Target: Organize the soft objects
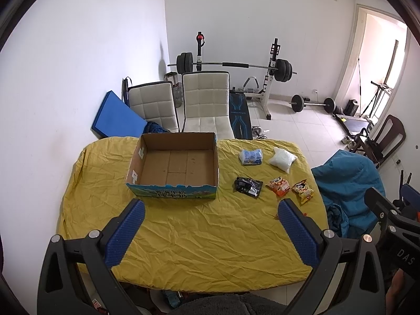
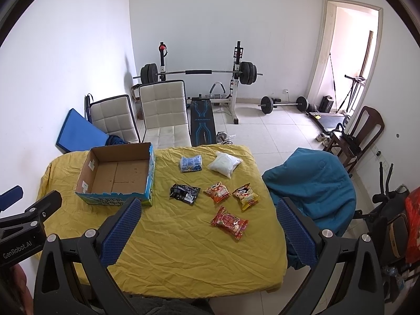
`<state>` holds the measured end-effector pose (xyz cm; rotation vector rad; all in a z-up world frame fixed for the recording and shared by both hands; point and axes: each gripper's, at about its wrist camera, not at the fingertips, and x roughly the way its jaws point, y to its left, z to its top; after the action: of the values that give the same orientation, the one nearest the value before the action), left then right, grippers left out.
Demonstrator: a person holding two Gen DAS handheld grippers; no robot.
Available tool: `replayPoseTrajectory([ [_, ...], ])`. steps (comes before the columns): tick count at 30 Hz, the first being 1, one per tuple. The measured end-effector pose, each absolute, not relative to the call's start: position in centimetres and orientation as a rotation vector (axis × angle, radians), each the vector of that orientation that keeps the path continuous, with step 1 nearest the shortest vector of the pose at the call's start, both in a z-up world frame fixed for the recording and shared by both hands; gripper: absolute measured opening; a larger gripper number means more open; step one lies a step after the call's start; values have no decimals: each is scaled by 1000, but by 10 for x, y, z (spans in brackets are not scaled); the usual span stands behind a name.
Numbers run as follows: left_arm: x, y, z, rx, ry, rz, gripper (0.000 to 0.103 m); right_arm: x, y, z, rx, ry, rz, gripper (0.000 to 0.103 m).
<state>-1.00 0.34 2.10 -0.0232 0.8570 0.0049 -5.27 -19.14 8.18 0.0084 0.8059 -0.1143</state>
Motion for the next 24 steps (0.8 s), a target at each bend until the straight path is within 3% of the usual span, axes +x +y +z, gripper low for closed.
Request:
replayPoseTrajectory([
  [24, -10, -7, 19, -11, 862, -8, 103, -42, -194, 87, 12, 806, -120, 103],
])
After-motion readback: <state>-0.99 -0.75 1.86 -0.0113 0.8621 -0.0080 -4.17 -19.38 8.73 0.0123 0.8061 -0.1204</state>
